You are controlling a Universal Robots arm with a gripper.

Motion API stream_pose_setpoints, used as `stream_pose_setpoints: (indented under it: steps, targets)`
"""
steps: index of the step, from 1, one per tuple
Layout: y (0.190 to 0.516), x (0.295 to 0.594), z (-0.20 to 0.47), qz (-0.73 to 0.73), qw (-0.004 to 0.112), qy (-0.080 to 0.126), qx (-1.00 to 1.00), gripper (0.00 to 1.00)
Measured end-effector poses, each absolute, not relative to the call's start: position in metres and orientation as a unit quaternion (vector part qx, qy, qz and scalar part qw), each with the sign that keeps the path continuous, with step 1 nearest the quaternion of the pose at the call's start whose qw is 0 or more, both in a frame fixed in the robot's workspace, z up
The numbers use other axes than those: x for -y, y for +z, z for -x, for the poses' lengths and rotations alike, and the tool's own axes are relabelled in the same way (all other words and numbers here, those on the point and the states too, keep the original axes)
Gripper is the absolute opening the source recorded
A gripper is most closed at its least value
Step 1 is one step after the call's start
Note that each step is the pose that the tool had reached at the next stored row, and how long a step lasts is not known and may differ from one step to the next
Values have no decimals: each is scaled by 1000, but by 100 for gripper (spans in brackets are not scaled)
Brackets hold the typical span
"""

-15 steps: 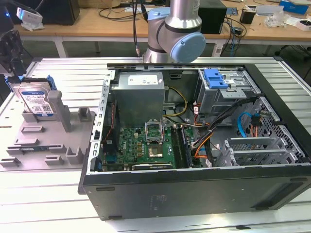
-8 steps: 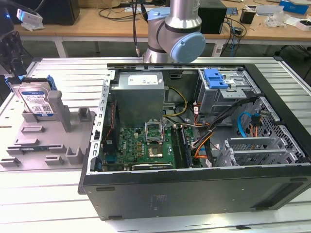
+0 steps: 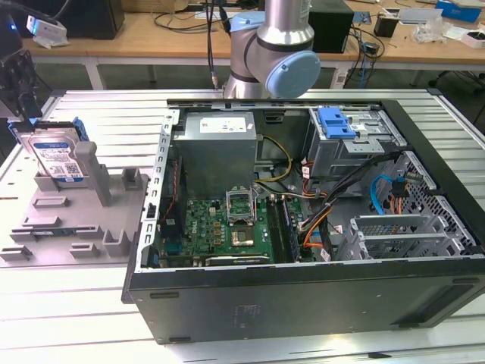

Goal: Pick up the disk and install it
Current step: 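Pick up the disk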

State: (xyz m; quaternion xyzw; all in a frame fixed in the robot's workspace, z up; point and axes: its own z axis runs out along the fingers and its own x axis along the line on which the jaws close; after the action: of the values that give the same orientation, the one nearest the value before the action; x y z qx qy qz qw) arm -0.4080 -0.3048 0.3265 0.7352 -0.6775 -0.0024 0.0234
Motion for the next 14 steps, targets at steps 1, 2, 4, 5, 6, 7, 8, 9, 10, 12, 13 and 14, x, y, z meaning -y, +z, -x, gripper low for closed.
stream_pose_setpoints:
  steps: [1, 2, 4, 5, 6, 7, 8, 9, 10, 12, 13, 14]
  targets:
    - [326, 305, 408, -735, 23, -2, 677, 50]
    - [325, 305, 409, -736, 23, -2, 677, 50]
    - [323, 305, 409, -736, 23, -2, 677, 50]
    - [322, 305, 409, -736, 23, -2, 676, 50]
    - [322, 305, 409, -736, 23, -2, 676, 50]
    - [321, 305, 409, -737, 23, -2, 676, 50]
    - [321, 305, 409, -737, 23, -2, 676, 50]
    - [321, 305, 409, -737, 23, -2, 676, 50]
    - [320, 305, 409, -737, 23, -2, 676, 50]
    - [320, 305, 409, -737, 23, -2, 675, 50]
    - [319, 305, 409, -737, 23, -2, 675, 50]
    - [319, 305, 409, -738, 23, -2, 675, 50]
